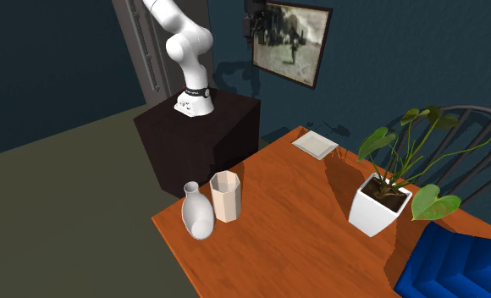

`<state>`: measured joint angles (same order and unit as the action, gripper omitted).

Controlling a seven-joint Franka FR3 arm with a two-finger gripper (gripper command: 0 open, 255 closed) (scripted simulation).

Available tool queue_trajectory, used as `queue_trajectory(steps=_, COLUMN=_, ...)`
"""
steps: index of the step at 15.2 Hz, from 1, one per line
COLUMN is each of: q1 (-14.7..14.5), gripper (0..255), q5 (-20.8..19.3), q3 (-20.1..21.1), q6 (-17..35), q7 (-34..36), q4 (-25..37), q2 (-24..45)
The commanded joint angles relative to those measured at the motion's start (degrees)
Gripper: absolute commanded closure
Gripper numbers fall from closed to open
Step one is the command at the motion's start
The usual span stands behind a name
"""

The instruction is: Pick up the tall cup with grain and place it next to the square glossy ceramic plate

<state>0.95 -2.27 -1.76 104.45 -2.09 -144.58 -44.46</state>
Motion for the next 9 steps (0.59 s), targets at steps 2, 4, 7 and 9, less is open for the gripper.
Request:
queue_trajectory(steps=2, q1=1.3, gripper=0, q5=-1.8, q3=-2.9, q6=5.1, q7=-3.1, q4=-3.2, q2=1.7)
queue_trajectory(steps=4, q1=2.2, gripper=0, q5=-2.9, q3=-4.9, q6=8.4, q7=-5.1, q4=-4.9, q2=3.2)
queue_trajectory(steps=7, q1=3.5, gripper=0, q5=-4.5, q3=-8.1, q6=13.6, q7=-8.3, q4=-6.9, q2=6.2)
queue_trajectory(steps=9, q1=4.3, gripper=0, q5=-5.5, q3=-10.2, q6=17.2, q7=-10.4, q4=-7.8, q2=8.8)
